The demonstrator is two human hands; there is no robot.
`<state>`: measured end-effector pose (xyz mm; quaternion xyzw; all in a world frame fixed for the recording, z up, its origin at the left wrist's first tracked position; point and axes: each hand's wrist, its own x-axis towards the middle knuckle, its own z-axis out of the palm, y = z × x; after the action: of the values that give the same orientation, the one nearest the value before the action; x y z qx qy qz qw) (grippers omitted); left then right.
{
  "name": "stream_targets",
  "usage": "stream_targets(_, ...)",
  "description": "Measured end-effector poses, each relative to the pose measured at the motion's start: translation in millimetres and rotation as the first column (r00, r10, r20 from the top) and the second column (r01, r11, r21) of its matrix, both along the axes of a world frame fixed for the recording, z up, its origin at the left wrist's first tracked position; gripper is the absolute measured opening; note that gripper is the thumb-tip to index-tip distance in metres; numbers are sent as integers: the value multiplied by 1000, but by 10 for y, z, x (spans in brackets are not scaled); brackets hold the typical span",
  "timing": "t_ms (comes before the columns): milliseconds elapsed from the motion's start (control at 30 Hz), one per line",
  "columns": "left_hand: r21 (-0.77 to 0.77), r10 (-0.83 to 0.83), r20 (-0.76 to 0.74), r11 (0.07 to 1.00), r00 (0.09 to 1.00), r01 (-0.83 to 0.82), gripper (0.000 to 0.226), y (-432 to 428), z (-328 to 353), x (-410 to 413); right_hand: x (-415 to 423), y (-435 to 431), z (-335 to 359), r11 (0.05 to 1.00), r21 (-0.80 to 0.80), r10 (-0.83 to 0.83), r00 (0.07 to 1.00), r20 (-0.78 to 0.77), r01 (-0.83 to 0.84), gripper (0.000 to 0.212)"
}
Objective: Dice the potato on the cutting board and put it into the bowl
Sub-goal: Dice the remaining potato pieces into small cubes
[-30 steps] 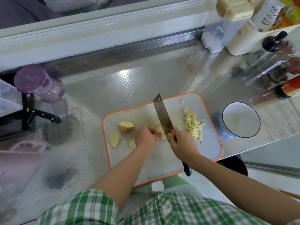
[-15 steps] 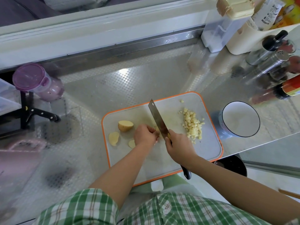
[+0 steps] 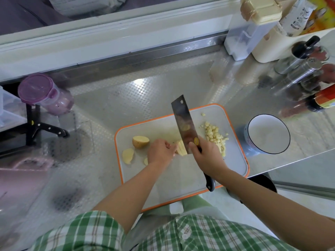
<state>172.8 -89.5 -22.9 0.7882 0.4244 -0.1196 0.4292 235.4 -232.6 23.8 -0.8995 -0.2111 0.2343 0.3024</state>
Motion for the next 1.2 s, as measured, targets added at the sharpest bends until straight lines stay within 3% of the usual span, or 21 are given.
stream_targets(33,143,-132,8,981,991,130,24,34,33,-7,38,-13,40,1000,13,-23,1000,2,23,38)
stream_targets(100,379,-421,88,852,903,361,19,114,73,-6,124,-57,76,996,30,-80,997,6,80,42)
stream_targets(167,512,-718,118,636,686,578,41,161,81,32,203,-127,66,991,33,-132,991,4,132,41)
stream_targets(233,609,-895,51,379,443,697,55,157,51,110,251,-201,40,986,24,-163,987,-2,163,37)
stream_targets(333,576,-954,-126,153,273,803,50,102,108,227,259,-283,12,984,12,-177,984,-10,177,33)
stream_targets(467,503,-933,-277,64,231,862,48,59,178,327,235,-340,-7,986,4,-165,986,-27,166,29)
stream_targets(667,475,-890,-321,145,325,868,48,11,179,315,224,-298,-36,991,-10,-133,990,-49,133,26)
stream_targets(800,458,-772,-326,375,545,806,50,-55,158,212,203,-253,-11,995,-36,-93,992,-81,90,31)
stream_targets(933,486,-578,-283,602,765,634,47,-175,118,95,186,-202,0,997,-69,-29,995,-94,22,36)
stream_targets(1067,437,-458,-184,755,870,489,45,-229,72,26,121,-176,-6,982,-184,32,997,-74,-46,36)
stream_targets(1200,295,-286,-27,913,958,281,45,-171,79,-52,20,-180,-18,955,-287,68,998,-10,-68,32)
